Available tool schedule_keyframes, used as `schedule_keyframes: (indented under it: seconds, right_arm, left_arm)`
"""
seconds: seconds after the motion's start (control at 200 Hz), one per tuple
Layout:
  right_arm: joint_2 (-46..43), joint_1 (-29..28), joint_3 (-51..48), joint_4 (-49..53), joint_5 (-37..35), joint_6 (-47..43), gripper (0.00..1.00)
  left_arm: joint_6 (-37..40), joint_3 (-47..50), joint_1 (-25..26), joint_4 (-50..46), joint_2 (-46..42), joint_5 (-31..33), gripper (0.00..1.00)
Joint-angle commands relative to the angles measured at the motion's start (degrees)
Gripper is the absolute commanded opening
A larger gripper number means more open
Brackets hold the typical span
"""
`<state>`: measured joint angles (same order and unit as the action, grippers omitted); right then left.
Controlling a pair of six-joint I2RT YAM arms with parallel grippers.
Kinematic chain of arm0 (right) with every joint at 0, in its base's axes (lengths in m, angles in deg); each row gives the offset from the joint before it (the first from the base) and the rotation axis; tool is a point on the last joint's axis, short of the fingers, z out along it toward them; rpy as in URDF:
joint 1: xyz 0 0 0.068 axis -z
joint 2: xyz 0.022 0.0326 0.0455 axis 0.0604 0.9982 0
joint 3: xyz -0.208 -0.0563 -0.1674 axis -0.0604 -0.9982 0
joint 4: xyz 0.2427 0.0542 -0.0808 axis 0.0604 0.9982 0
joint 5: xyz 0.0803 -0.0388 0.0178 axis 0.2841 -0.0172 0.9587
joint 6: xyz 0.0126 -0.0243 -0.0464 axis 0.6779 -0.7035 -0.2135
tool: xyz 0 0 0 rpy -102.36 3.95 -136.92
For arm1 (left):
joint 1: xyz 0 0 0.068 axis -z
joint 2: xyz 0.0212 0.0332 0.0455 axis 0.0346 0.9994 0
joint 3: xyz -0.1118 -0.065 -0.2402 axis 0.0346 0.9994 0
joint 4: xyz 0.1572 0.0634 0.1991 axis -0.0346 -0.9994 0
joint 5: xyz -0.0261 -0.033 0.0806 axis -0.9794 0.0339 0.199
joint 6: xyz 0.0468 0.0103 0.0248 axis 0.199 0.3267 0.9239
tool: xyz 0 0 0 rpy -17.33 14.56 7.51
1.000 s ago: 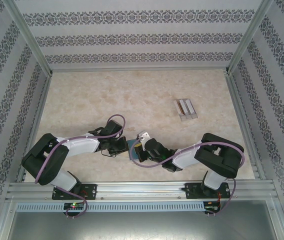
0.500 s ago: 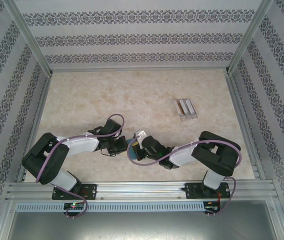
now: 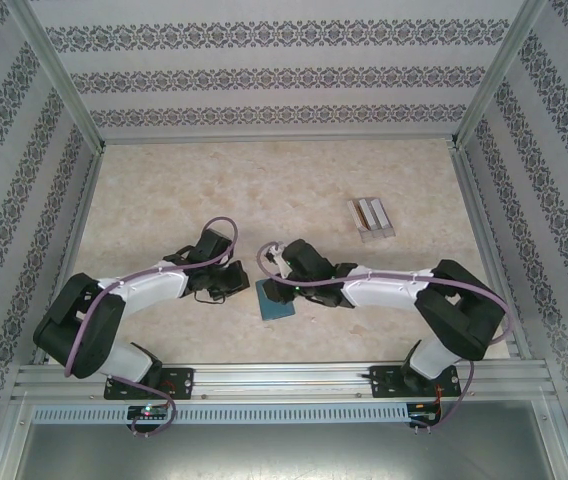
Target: Put the credit cards into the card holder
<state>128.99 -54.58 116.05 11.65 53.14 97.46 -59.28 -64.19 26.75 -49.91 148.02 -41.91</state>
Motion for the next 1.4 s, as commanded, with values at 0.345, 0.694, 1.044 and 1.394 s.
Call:
schedule_keyframes:
  seconds: [0.345, 0.694, 1.044, 1.394]
  right_arm:
    - [-1.31, 4.44, 11.09, 30.84, 8.77, 5.16, 0.21]
    - [8.21, 0.86, 21.79, 44.33, 2.41, 10.16, 0.32]
    - [14.47, -2.76, 27.22, 47.02, -5.84, 12.57, 0.33]
    - [17.14, -3.11, 29.37, 46.62, -8.62, 12.66, 0.36]
  left_arm:
    - [2.86, 1.51, -1.04, 0.02, -0.43, -1.92, 0.10]
    - [3.61, 3.58, -0.45, 0.80, -4.88, -6.08, 0.23]
    - [4.04, 4.41, -2.12, 0.78, -3.59, -7.27, 0.24]
    - [5.38, 3.44, -2.17, 0.13, -1.68, -8.14, 0.23]
